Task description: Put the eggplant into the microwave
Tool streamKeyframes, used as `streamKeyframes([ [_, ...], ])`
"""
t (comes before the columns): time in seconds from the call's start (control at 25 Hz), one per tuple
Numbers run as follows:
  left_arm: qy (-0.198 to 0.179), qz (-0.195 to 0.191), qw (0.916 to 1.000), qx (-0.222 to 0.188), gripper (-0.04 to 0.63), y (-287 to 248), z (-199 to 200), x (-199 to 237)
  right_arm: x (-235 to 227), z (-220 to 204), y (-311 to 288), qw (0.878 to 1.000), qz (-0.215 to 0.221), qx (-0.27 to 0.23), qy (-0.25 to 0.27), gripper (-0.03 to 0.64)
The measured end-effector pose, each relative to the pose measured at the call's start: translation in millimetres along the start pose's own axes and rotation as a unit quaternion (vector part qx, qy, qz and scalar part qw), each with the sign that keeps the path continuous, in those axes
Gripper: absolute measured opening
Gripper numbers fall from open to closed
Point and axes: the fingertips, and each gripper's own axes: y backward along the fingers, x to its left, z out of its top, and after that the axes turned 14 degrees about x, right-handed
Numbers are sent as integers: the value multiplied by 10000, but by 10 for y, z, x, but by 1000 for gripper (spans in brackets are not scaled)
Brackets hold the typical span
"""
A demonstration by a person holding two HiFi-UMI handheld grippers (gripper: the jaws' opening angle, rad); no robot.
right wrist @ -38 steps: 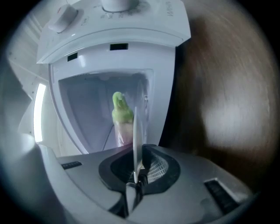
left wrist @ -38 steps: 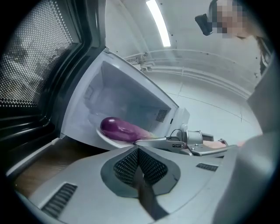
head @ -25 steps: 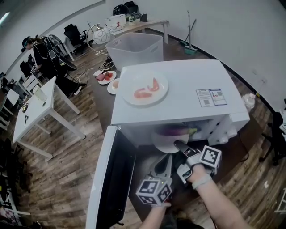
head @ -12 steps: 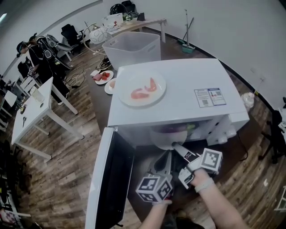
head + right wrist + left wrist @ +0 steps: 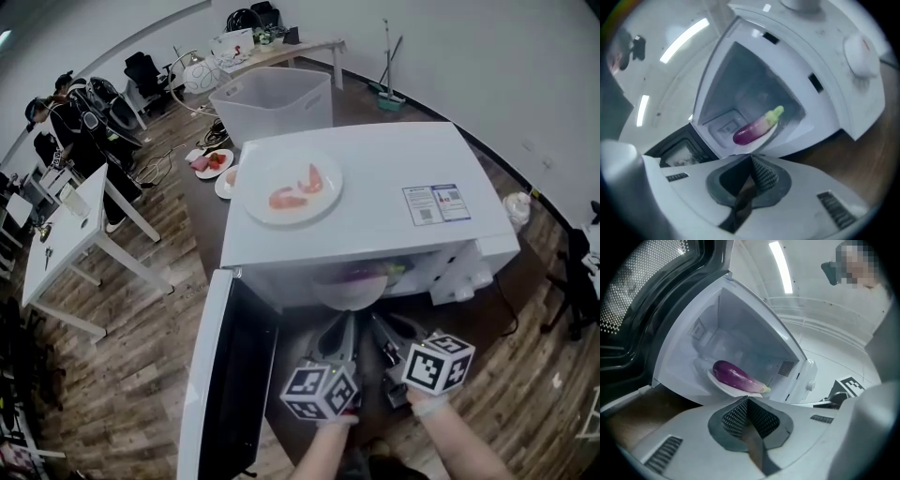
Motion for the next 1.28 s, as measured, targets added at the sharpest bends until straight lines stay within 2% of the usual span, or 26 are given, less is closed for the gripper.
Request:
streamKeyframes([
  [0.12, 22, 13, 10000, -7, 0, -7, 15, 7, 69, 108, 26, 9928, -518, -256, 1047, 5],
  [0.24, 5, 11, 10000, 7, 0, -29, 20, 9, 97, 87, -40, 9852, -776, -177, 1520, 5],
  [0.56, 78, -22, 9999, 89, 0, -111, 61, 49, 87, 150, -208, 9812, -931, -79, 1689, 5],
  [0.8, 209, 7, 9997, 134, 0, -181, 120, 123, 43, 227, -279, 9819, -979, -82, 1622, 5],
  [1.28, 203, -41, 9996, 189, 0, -354, 267, 196, 12, 391, -411, 9793, -1020, -94, 1745, 5],
])
